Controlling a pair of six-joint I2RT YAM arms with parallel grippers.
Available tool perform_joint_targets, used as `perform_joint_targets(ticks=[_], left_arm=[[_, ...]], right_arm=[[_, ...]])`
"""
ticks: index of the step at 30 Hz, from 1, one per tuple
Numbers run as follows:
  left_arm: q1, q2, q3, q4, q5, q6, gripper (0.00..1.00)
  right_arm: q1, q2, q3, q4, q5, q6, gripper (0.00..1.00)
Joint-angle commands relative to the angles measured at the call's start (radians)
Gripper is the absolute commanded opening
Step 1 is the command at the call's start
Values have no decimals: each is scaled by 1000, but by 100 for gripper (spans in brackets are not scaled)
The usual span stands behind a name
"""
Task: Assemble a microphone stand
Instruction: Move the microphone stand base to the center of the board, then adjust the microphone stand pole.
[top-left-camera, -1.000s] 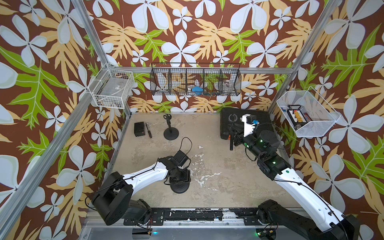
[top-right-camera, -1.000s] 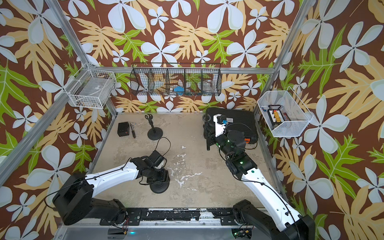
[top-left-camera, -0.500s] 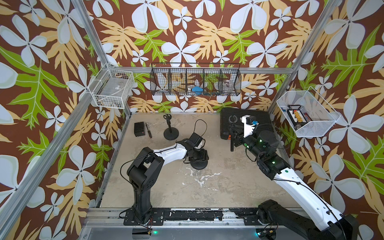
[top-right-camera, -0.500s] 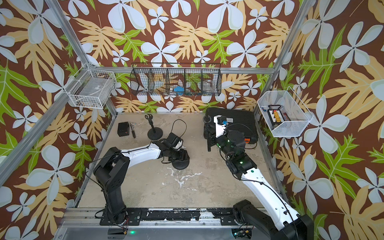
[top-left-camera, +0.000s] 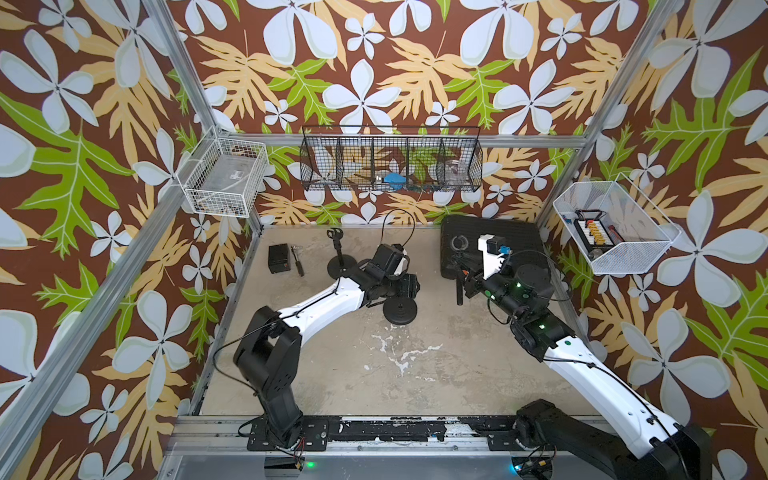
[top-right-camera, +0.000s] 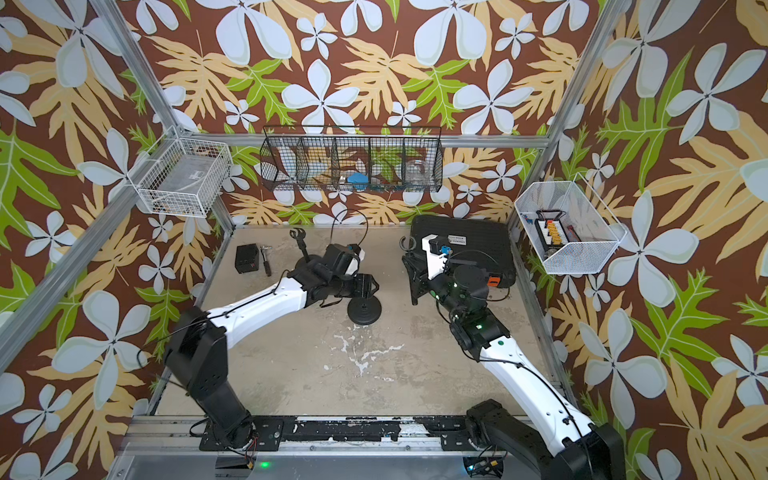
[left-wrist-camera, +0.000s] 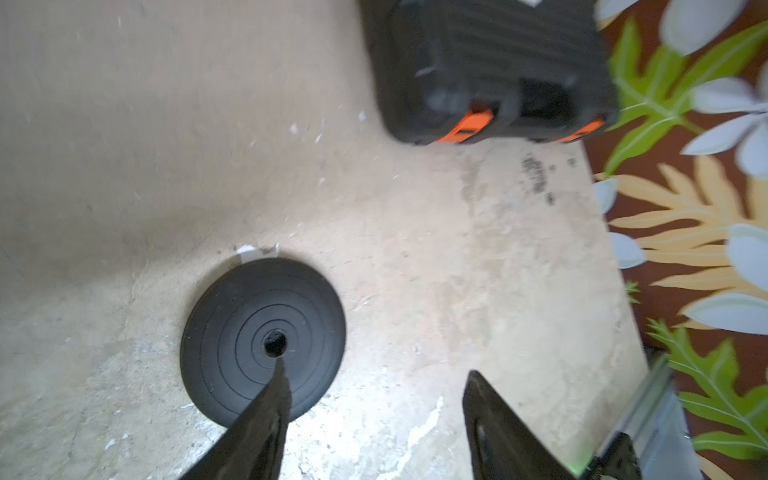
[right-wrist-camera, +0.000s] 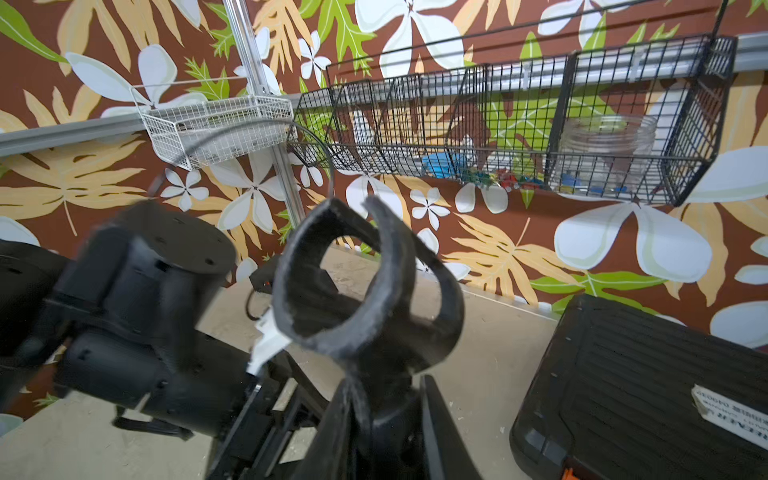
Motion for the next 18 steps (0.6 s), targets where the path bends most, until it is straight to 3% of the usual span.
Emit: perform_joint_targets(ticks=[1,5,10,14,18], left_arm=[[0,-123,-73,67,1,63,68],[-1,-337,-302,317,33,130,65],[1,-501,-500,553,138,209,63],[1,-536,-562,688,205,243,64],[1,-486,-519,686,241,270,65]], right_arm=[[1,24,10,138,-58,39,5],[1,104,42,232,-160,99,4],[4,184,96,302,-254,159,4],[14,220,126,344,-354,190,4],[27,232,150,344,-448,192,5]])
